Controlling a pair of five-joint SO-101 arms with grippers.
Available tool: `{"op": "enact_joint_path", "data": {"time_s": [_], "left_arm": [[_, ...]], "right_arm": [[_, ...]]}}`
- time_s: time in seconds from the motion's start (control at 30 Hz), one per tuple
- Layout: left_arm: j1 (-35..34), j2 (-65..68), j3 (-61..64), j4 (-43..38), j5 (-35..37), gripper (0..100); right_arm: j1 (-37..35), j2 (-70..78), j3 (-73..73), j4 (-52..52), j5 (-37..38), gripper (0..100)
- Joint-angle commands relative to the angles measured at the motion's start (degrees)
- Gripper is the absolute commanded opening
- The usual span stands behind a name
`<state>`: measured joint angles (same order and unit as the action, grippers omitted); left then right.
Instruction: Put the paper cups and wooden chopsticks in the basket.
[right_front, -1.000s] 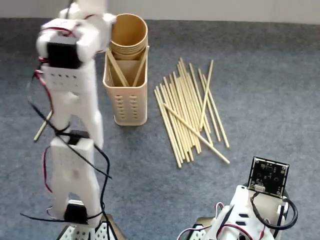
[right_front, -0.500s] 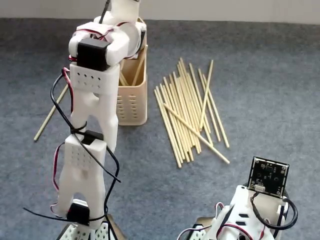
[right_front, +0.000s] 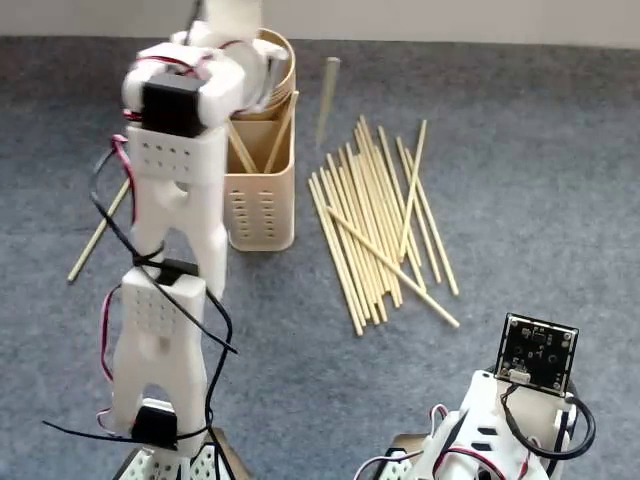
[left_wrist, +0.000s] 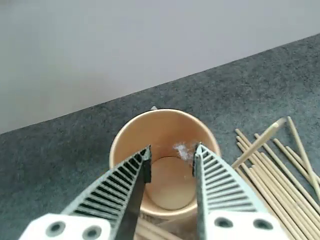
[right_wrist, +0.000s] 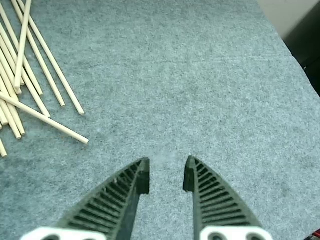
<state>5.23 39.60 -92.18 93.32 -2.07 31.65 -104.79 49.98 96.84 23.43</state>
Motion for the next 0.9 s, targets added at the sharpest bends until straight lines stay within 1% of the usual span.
{"op": "enact_joint_path", "data": {"time_s": [0.0, 0.13, 0.23, 0.37, 0.4, 0.47, 0.53, 0.67, 0.73, 0.87], "left_arm": [[-5.67, -6.02, -3.03, 0.09, 1.05, 16], [-13.23, -10.42, -3.03, 3.43, 1.23, 16], [-21.05, -11.47, -1.45, 7.56, 1.14, 16], [-32.40, -7.78, 12.53, 7.91, 0.79, 16], [-33.63, -6.73, 16.92, 7.91, -0.44, 16], [-35.91, -5.14, 24.84, 7.91, -6.42, 16], [-37.67, -3.91, 29.32, 7.91, -11.96, 16], [-38.11, -0.92, 32.66, 7.91, -20.22, 17], [-38.02, 1.80, 33.89, 7.91, -24.35, 19], [-37.93, 9.71, 34.51, 7.91, -28.57, 23]], "right_arm": [[0.22, -0.40, 0.04, -1.01, 0.44, 13.0], [0.22, -0.40, 0.04, -1.01, 0.44, 13.0], [0.22, -0.40, 0.04, -1.01, 0.44, 13.0], [0.22, -0.40, 0.13, -1.01, 0.44, 13.0], [0.22, -0.40, 0.13, -1.01, 0.44, 13.0], [0.22, -0.40, 0.13, -1.01, 0.44, 13.0], [0.22, -0.40, 0.13, -1.01, 0.44, 13.0], [0.22, -0.40, 0.13, -1.01, 0.44, 13.0], [0.22, -0.40, 0.22, -1.10, 0.44, 13.0], [0.22, -0.40, 0.31, -1.27, 0.44, 13.0]]}}
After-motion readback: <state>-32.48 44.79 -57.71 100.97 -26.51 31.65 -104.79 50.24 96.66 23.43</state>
